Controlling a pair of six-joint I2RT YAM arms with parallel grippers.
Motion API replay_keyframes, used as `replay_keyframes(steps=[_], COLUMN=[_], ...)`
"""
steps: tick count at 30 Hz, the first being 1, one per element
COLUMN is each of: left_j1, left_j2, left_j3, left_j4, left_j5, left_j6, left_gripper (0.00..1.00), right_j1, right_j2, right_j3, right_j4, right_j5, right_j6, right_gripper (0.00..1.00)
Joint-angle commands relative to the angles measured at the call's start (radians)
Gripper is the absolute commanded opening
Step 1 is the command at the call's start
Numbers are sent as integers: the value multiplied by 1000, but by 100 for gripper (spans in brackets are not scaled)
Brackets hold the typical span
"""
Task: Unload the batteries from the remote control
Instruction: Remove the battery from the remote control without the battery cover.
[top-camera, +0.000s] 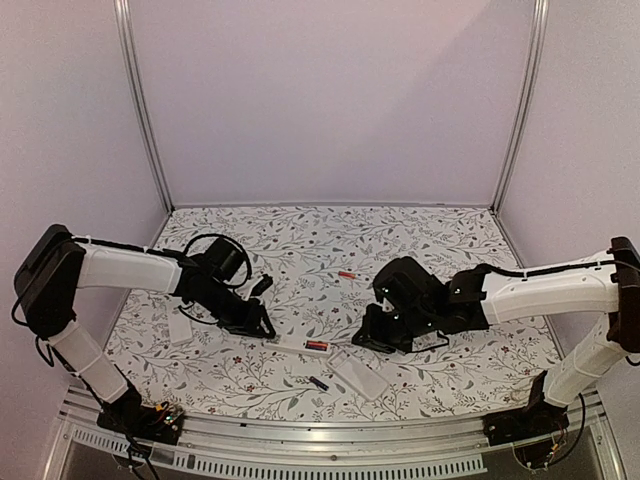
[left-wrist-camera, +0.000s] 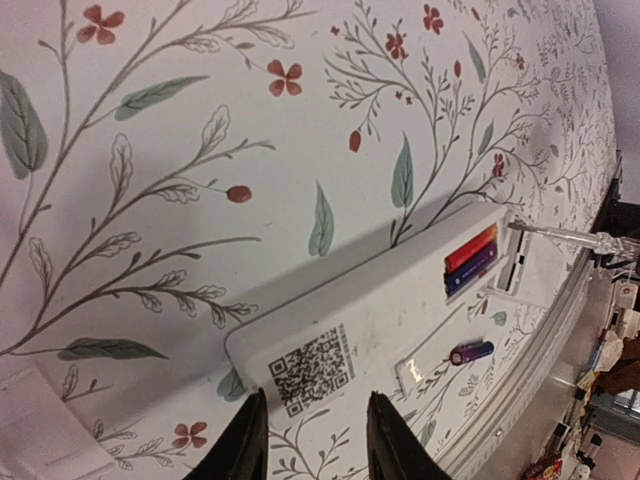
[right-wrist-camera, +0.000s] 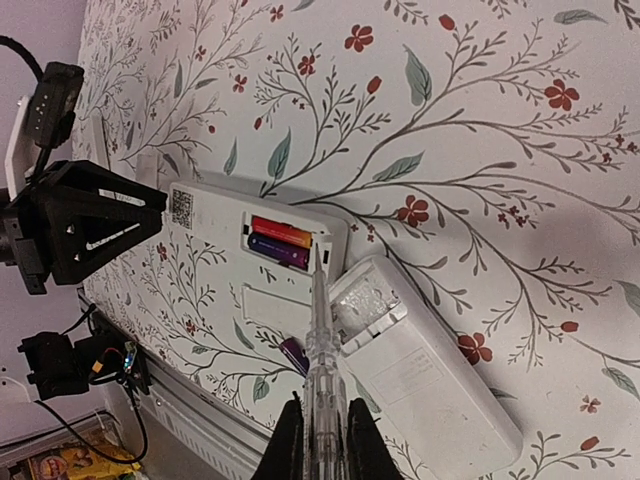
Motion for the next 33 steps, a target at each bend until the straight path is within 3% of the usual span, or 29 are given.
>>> replay_keyframes(steps=[1, 13, 33], left_j1=[-13, -16, -19], left_j2=[-19, -57, -11], left_j3=[-10, -33, -52], left_j4=[-9, -22, 21], left_j5=[-11, -50, -25], left_j6=[-2, -13, -15], left_gripper=[34, 38, 31], right_j1=[-2, -2, -1], right_j2=[-3, -12, 11], right_j3=[29, 27, 33], right_j4=[-34, -30, 1], right_j5=[-4, -40, -62], right_j6=[-1, 10, -1], right_gripper=[0, 0, 0])
